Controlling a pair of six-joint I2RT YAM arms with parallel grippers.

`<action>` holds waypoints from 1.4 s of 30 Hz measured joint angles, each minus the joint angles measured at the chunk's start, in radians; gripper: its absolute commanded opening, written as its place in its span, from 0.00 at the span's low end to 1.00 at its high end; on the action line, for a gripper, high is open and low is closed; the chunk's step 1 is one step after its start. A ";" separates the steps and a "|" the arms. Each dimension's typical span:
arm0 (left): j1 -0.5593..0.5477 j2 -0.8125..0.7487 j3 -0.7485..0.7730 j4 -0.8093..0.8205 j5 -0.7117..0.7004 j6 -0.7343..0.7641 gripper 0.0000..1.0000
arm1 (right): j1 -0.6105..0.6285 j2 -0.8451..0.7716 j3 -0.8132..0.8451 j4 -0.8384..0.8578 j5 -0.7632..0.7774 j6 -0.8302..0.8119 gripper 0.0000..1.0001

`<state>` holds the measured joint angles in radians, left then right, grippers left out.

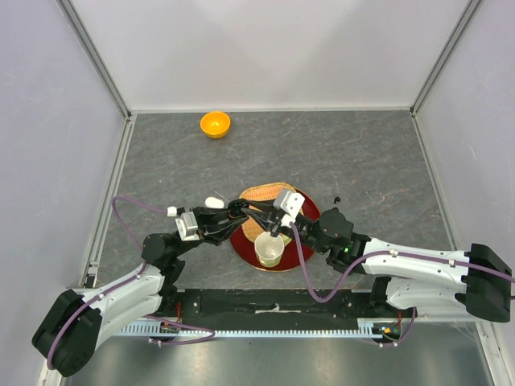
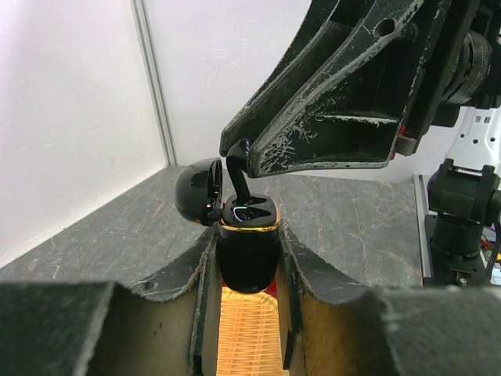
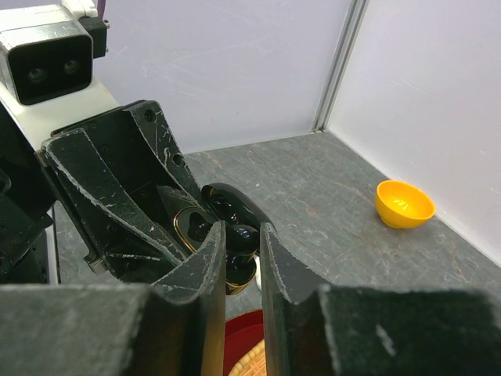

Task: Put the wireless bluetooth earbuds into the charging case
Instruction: Place the earbud in the charging case.

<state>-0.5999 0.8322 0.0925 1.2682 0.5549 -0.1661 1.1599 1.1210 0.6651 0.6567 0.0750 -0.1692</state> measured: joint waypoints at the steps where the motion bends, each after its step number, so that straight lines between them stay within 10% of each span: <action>1: 0.000 0.000 0.000 0.000 0.000 0.000 0.02 | 0.002 0.000 0.000 0.000 0.002 -0.004 0.00; 42: 0.000 -0.010 0.000 -0.019 -0.006 0.000 0.02 | 0.061 0.003 0.039 -0.090 0.115 -0.097 0.00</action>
<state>-0.5999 0.8219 0.0925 1.2495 0.5491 -0.1661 1.2205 1.1240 0.7044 0.5671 0.1898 -0.2661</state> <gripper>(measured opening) 0.349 0.246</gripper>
